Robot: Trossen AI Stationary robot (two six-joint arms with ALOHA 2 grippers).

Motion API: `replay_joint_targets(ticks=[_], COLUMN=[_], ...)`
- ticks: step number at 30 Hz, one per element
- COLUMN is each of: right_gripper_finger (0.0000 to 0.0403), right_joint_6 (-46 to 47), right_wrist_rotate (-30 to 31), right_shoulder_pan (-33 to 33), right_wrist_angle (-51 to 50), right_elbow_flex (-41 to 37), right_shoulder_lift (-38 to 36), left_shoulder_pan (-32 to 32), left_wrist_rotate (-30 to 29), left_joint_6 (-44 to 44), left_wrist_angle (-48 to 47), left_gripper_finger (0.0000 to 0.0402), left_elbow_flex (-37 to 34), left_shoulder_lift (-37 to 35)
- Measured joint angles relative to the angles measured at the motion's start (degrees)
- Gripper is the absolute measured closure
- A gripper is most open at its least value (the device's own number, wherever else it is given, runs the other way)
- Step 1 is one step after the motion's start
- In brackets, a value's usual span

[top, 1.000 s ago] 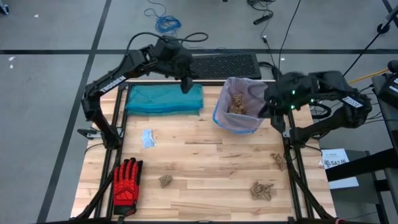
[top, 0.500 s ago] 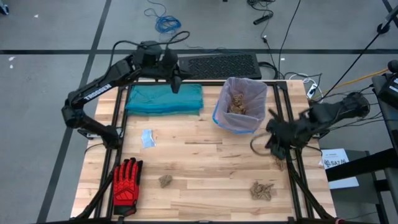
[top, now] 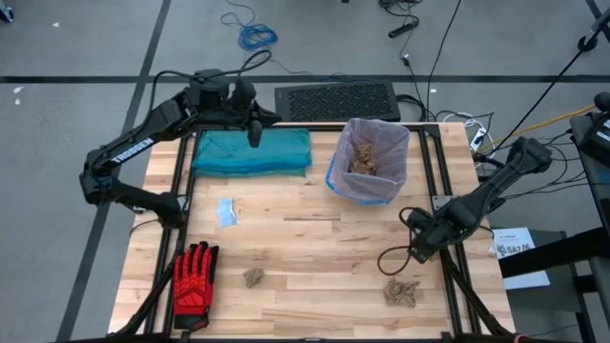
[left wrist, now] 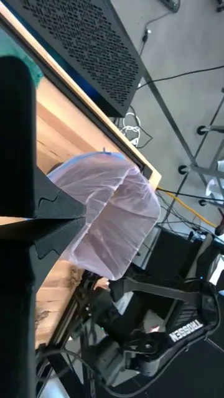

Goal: Place trash/remove bag and relplace
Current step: Put the brown napkin into the trash bin

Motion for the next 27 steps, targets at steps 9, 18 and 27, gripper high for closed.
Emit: replay_joint_targets(ticks=[9,18,27], right_gripper_finger=[0.0206,0.0173,0.0197], right_joint_6=[2.4,7.6,13.1], right_wrist_rotate=[-2.7,-4.1,-3.8], right_shoulder_pan=[0.0,0.0,0.0], right_wrist_angle=[1.4,4.6,4.7], right_elbow_flex=[0.0,0.0,-0.1], right_shoulder_lift=[11.1,23.0,33.3], left_shoulder_pan=[0.0,0.0,0.0], left_wrist_rotate=[0.0,0.0,0.0], left_joint_6=[-0.9,-0.8,-0.8], left_wrist_angle=[-0.7,-1.1,-1.1], left_gripper_finger=[0.0401,0.0401,0.0401], left_elbow_flex=[0.0,0.0,0.0], left_shoulder_lift=[0.0,0.0,0.0])
